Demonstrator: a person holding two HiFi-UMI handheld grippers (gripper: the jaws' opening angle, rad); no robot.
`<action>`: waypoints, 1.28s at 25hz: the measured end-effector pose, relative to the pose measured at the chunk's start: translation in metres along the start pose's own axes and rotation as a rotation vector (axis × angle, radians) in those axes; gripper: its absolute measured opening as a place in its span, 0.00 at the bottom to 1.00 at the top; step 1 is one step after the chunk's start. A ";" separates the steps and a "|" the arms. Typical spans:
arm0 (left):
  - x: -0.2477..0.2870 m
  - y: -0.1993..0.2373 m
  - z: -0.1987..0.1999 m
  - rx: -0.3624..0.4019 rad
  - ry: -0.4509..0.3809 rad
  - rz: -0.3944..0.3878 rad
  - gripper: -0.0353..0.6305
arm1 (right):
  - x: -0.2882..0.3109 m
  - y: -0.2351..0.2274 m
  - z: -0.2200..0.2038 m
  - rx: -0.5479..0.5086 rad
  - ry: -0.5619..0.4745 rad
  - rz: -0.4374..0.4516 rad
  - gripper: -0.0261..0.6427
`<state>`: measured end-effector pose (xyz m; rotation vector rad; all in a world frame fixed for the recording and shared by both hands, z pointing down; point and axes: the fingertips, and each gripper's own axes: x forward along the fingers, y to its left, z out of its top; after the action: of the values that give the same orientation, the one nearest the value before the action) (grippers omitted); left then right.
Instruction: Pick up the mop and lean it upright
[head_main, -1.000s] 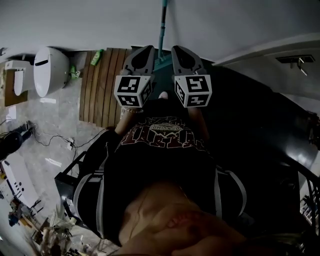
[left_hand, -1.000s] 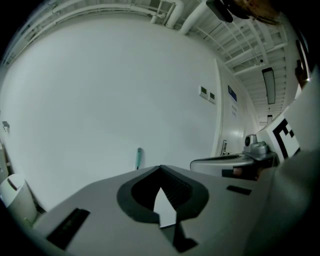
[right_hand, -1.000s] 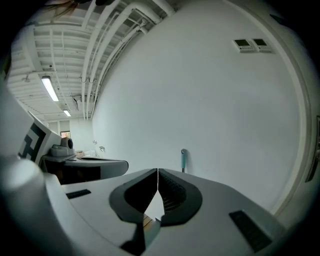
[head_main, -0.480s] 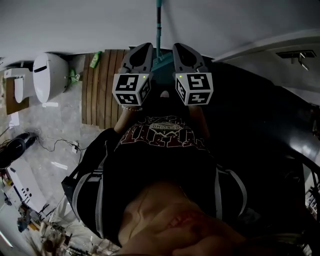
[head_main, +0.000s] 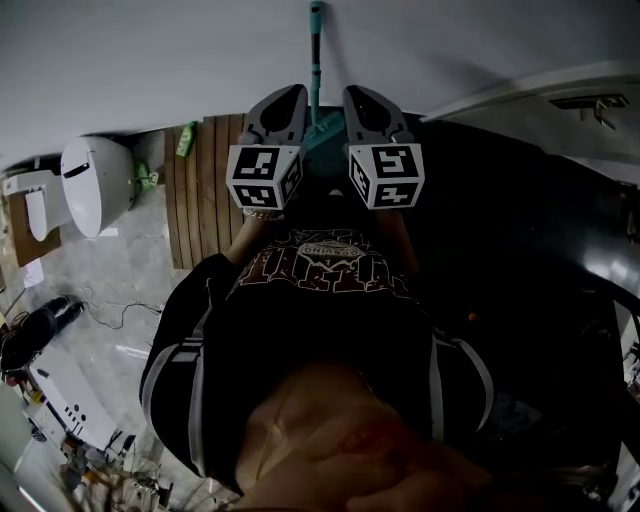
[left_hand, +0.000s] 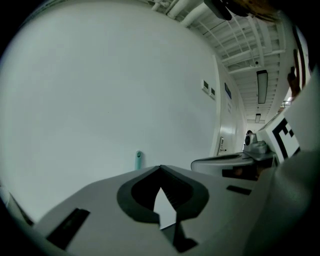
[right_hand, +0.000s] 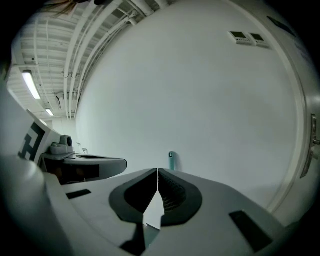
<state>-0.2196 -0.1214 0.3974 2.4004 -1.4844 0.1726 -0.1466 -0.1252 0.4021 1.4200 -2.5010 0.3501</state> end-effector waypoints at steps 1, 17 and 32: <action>0.004 0.006 0.001 0.002 0.005 -0.009 0.12 | 0.007 0.001 0.001 0.003 0.001 -0.008 0.07; 0.046 0.082 0.017 0.054 0.045 -0.145 0.12 | 0.106 0.002 0.010 0.039 0.026 -0.144 0.07; 0.056 0.112 0.017 0.018 0.053 -0.119 0.12 | 0.150 -0.016 0.000 0.030 0.084 -0.171 0.07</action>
<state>-0.2946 -0.2206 0.4180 2.4700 -1.3179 0.2216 -0.2073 -0.2545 0.4522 1.5829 -2.2986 0.4063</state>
